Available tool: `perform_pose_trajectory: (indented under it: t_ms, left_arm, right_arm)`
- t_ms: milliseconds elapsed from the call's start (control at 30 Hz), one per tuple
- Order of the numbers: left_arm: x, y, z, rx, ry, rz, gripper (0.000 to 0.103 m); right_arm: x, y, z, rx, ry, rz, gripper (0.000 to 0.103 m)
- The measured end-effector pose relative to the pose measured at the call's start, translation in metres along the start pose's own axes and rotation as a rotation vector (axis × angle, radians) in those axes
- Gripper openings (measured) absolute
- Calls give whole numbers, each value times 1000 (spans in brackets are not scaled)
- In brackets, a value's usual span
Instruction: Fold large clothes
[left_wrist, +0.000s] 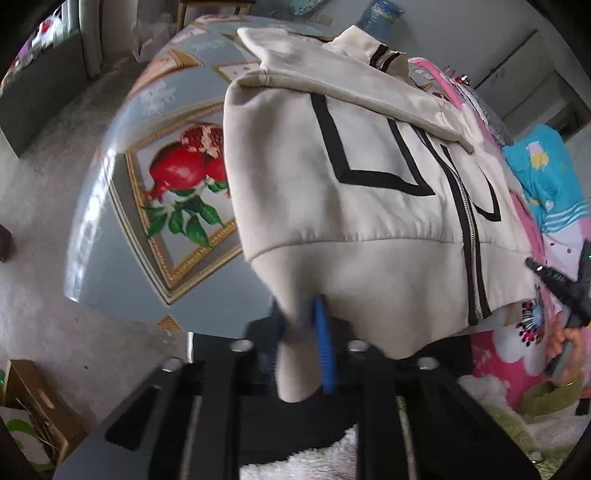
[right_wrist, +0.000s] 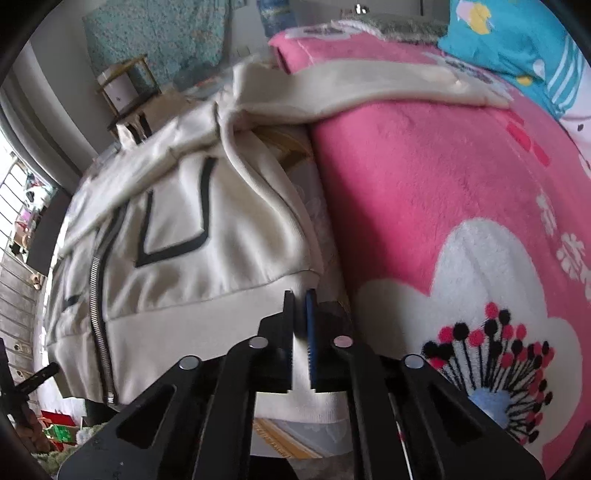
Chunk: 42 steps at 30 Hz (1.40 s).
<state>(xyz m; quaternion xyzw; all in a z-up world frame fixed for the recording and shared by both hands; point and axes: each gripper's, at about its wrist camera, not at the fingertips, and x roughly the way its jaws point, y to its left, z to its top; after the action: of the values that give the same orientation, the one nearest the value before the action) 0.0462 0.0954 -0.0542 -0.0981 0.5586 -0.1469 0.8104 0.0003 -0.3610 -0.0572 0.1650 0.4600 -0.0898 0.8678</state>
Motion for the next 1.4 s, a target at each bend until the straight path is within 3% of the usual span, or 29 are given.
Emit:
perform_pose_trajectory:
  t_ms: [67, 200, 333, 400, 500, 600, 700, 767, 900, 967, 1100, 1233, 1267, 1300, 1333, 1400]
  left_arm:
    - [-16, 3, 2, -3, -36, -33, 5]
    - [-61, 5, 10, 5, -109, -99, 4]
    - [-89, 16, 16, -5, -131, -85, 4]
    - [-75, 25, 10, -2, -82, -42, 4]
    - [-38, 33, -1, -35, 40, -35, 4]
    - [-28, 37, 1, -37, 64, -21, 5]
    - [-37, 41, 12, -44, 51, -71, 12]
    - [-43, 43, 22, -22, 33, -42, 19]
    - [-46, 41, 49, 2, -16, -27, 34]
    - [-41, 38, 67, 22, -59, -9, 37]
    - [-9, 38, 117, 35, -105, 50, 38]
    - [31, 35, 154, 88, -85, 168, 38]
    - [38, 35, 160, 95, -86, 204, 31]
    - [41, 36, 163, 96, -89, 222, 4]
    - [43, 39, 166, 92, -98, 260, 4]
    - [35, 47, 168, 78, -131, 265, 4]
  right_arm:
    - [-13, 2, 4, -2, -21, 21, 4]
    - [-55, 8, 10, 11, -58, 143, 4]
    - [-67, 14, 0, 7, -34, 177, 4]
    - [-48, 9, -13, 33, 35, 152, 4]
    - [-14, -2, -27, 84, 125, 110, 4]
    - [-10, -5, -23, 97, 138, 115, 6]
    - [-20, 3, -14, 22, 134, 38, 20]
    - [-30, 3, -8, -2, 109, 15, 46]
    - [-37, -1, 18, 0, 26, 35, 49]
    - [-30, 1, 32, 4, -7, 54, 56]
    - [-5, 2, 58, 31, -42, 91, 57]
    - [30, 7, 82, 48, -20, 115, 57]
    - [36, 8, 86, 52, -11, 116, 56]
    - [40, 8, 88, 56, -4, 121, 54]
    - [45, 10, 90, 60, 2, 126, 52]
    - [48, 13, 93, 59, 3, 124, 50]
